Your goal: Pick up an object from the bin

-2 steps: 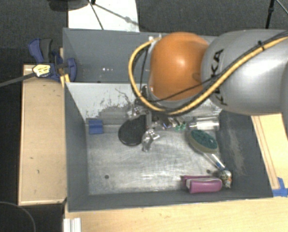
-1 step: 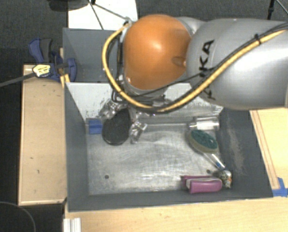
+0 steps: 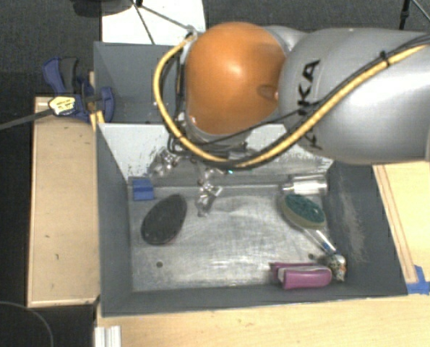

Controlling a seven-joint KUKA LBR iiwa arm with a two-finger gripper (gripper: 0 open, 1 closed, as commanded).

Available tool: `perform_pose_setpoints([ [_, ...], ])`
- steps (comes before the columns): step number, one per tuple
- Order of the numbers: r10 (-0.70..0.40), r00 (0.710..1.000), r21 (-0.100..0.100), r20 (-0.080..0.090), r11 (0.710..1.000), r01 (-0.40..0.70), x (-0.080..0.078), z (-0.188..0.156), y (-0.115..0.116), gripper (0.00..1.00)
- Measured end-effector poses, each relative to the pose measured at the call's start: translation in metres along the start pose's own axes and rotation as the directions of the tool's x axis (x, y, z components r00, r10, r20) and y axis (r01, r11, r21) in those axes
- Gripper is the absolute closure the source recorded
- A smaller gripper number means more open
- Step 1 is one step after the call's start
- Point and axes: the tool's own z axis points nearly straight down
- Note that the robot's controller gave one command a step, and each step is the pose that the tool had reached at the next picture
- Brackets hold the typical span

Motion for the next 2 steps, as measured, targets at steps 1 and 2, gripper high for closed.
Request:
perform_pose_setpoints([
  [1, -0.249, 0.968, -0.005, -0.006, 0.968, 0.249, 0.000, 0.119, -0.021, 0.00],
  [2, -0.409, 0.913, -0.004, -0.004, 0.913, 0.409, -0.004, 0.147, -0.011, 0.00],
])
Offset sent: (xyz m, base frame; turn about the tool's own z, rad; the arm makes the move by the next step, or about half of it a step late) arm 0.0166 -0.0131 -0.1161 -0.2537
